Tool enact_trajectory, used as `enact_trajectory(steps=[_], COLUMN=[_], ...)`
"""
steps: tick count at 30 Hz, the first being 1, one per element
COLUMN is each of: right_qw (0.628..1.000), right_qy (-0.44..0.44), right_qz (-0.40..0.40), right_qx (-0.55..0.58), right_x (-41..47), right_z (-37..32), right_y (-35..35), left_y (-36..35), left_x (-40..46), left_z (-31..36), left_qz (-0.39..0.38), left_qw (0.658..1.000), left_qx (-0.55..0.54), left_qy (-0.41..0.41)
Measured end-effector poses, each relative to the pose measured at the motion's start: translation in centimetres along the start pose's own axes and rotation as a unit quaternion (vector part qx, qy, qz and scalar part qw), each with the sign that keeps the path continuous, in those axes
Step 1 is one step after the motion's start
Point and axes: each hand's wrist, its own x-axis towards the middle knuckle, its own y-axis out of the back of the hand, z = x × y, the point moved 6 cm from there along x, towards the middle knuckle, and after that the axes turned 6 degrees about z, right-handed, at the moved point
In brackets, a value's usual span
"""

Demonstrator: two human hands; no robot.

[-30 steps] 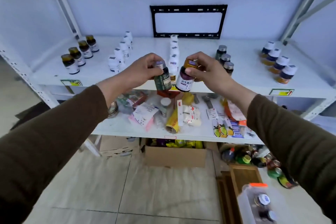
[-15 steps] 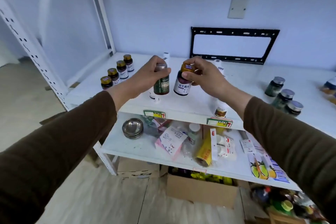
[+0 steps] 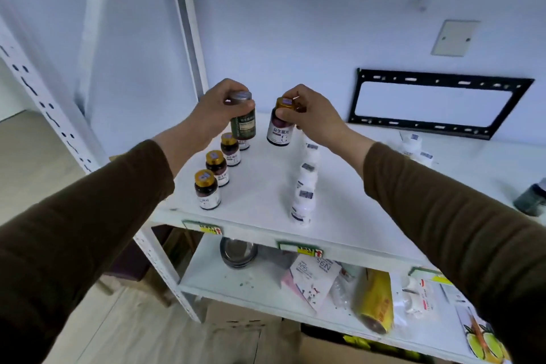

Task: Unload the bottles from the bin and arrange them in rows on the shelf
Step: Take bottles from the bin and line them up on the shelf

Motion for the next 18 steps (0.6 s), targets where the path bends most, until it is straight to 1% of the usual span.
enact_trajectory(steps=[5, 9, 14, 18], right_qw=[0.998, 0.991, 0.981, 0.978], right_qy=[-0.035, -0.076, -0.119, -0.144], right_qz=[0.044, 0.067, 0.067, 0.065], right_qx=[-0.042, -0.093, -0.135, -0.135], right_x=[5.9, 9.9, 13.7, 16.0], right_z=[2.1, 4.7, 7.9, 10.0], right_y=[-4.0, -6.5, -9.4, -11.7], left_y=[3.3, 4.6, 4.2, 3.9], left_x=[6.1, 10.6, 14.2, 16.0], left_z=[-1.7, -3.8, -6.8, -9.0], left_qz=[0.01, 0.014, 0.007, -0.002], left_qw=[0.999, 0.999, 1.0, 1.0], left_qx=[0.0, -0.004, 0.001, 0.016], left_qy=[-0.035, -0.032, -0.016, -0.008])
